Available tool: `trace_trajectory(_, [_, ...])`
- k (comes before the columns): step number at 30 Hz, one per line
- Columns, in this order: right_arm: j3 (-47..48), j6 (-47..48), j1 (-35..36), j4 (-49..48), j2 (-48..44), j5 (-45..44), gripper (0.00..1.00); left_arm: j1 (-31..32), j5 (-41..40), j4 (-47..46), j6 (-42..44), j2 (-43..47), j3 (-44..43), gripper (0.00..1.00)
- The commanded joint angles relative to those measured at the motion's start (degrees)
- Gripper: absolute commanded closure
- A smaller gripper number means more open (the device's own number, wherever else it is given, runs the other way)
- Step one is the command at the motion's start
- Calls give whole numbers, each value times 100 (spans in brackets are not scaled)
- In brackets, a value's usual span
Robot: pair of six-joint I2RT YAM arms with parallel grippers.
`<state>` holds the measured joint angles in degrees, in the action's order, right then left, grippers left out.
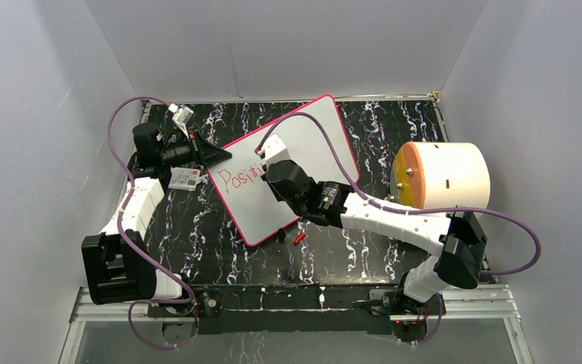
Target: Write a sentence on the whiteboard
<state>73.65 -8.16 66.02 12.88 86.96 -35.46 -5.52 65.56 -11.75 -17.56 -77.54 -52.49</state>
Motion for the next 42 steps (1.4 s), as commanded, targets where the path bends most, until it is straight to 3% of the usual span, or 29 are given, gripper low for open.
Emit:
trace_trajectory(1, [-64, 30, -39, -394, -205, -241, 100, -19, -563, 345, 495, -172, 64, 100])
trace_trajectory(42, [-196, 234, -45, -952, -568, -231, 100, -14, -649, 419, 551, -192, 47, 100])
